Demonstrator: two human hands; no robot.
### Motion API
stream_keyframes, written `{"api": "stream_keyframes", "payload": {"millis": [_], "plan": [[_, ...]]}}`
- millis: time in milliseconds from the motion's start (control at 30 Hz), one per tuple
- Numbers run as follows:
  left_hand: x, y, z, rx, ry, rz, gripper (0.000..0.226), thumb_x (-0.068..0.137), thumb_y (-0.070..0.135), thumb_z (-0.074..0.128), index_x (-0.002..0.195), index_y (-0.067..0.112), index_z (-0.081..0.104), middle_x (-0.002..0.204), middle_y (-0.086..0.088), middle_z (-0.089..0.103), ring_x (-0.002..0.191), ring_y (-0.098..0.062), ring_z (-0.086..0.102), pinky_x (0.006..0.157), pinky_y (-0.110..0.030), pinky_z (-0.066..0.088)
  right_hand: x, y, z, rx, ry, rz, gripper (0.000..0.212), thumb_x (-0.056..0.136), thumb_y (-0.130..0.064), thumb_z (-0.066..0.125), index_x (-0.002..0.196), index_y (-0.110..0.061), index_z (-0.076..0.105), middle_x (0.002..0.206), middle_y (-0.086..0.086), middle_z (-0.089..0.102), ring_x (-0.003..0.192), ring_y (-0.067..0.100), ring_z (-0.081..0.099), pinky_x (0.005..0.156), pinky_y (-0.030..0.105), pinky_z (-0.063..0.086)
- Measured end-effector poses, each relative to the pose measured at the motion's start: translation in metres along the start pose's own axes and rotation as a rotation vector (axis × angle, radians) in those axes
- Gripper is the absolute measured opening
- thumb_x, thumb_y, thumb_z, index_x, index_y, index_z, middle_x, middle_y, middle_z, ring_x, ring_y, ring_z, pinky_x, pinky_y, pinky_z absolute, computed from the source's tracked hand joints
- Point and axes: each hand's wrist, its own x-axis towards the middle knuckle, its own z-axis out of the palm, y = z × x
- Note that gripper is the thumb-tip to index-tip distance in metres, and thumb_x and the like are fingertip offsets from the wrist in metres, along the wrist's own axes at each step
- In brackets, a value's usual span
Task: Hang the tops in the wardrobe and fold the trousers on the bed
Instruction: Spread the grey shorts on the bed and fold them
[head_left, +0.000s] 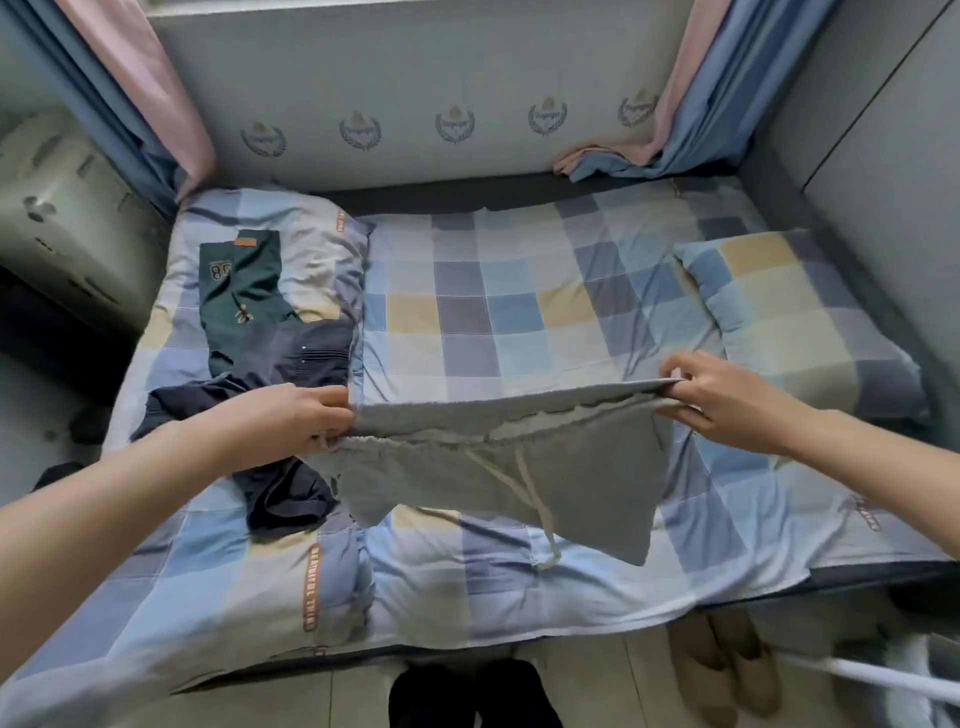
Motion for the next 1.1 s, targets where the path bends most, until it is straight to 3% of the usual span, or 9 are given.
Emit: {"api": "stream_keyframes", "payload": {"millis": [167,300,400,500,633,733,833,967,1100], "plan": [[0.002,-0.016,0.015,-0.052,0.113,-0.158,0.026,0.080,0.012,0.077,0.091,0.019,0.054,0.090,0.001,0.057,0.063,-0.024,0.062,0.047,-0.032,0.048,-0.001,0.027,-0.008,-0.005,0.049,0.058,0.017,0.079,-0.017,0.074,0.091,-0.007,0.072,0.093,0.009,0.062,0.066,0.032,0.061,0.055,0.037,0.050],[0.011,-0.019,0.015,-0.027,0.306,-0.219,0.025,0.077,0.003,0.077,0.092,0.008,0.058,0.080,-0.007,0.058,0.059,-0.030,0.060,0.049,-0.033,0.046,0.005,0.030,-0.004,0.101,0.211,0.191,0.014,0.076,-0.009,0.076,0.088,-0.002,0.074,0.090,0.009,0.064,0.067,0.028,0.063,0.057,0.037,0.054],[0.014,-0.019,0.028,-0.032,0.342,-0.188,0.025,0.076,0.001,0.077,0.093,0.006,0.058,0.075,-0.008,0.056,0.056,-0.030,0.057,0.049,-0.036,0.047,-0.003,0.024,0.011,0.132,0.144,0.171,0.013,0.077,-0.010,0.076,0.088,-0.003,0.073,0.093,0.008,0.064,0.073,0.025,0.063,0.060,0.036,0.054],[0.009,-0.022,0.056,-0.177,0.149,-0.222,0.030,0.081,0.007,0.075,0.101,0.019,0.056,0.082,0.001,0.055,0.059,-0.026,0.060,0.052,-0.032,0.046,-0.015,0.017,0.028,0.250,-0.213,0.248,0.009,0.082,-0.019,0.073,0.085,-0.011,0.077,0.101,0.002,0.065,0.080,0.022,0.065,0.070,0.028,0.049],[0.005,-0.017,0.076,-0.537,-0.189,-0.465,0.029,0.087,0.012,0.068,0.072,0.027,0.048,0.070,0.011,0.056,0.050,-0.005,0.058,0.054,-0.023,0.043,-0.015,0.000,0.034,0.505,-0.670,0.493,0.015,0.086,-0.024,0.069,0.079,-0.012,0.076,0.078,0.000,0.067,0.068,0.003,0.057,0.065,0.021,0.041],[0.000,-0.016,0.081,-0.907,-0.590,-0.499,0.019,0.081,0.009,0.073,0.071,0.011,0.057,0.064,0.002,0.067,0.060,-0.019,0.069,0.058,-0.025,0.051,-0.014,-0.009,0.022,0.831,-0.897,0.623,0.025,0.085,-0.026,0.070,0.065,-0.012,0.068,0.060,-0.006,0.050,0.058,0.002,0.045,0.060,0.016,0.036],[-0.010,-0.021,0.080,-1.142,-0.857,-0.507,0.022,0.072,0.016,0.082,0.072,0.012,0.060,0.072,-0.002,0.070,0.070,-0.021,0.067,0.067,-0.029,0.053,-0.015,-0.012,0.015,1.130,-1.119,0.705,0.024,0.081,-0.028,0.073,0.082,-0.004,0.071,0.079,0.004,0.064,0.080,0.012,0.061,0.082,0.026,0.048],[-0.012,-0.028,0.072,-1.454,-0.865,-0.533,0.025,0.074,0.013,0.081,0.070,0.012,0.056,0.071,-0.002,0.062,0.069,-0.013,0.060,0.067,-0.024,0.049,-0.011,-0.004,0.010,1.495,-1.013,0.884,0.030,0.065,-0.027,0.076,0.083,-0.004,0.074,0.086,0.010,0.070,0.078,0.019,0.067,0.075,0.027,0.052],[0.005,-0.045,0.068,-1.902,-0.582,-0.631,0.023,0.083,0.000,0.068,0.073,0.010,0.050,0.075,-0.009,0.053,0.067,-0.020,0.052,0.060,-0.028,0.042,-0.002,0.026,0.027,1.597,-0.807,1.056,0.068,0.067,-0.032,0.074,0.127,-0.003,0.059,0.129,0.017,0.060,0.120,0.033,0.054,0.106,0.044,0.036]]}}
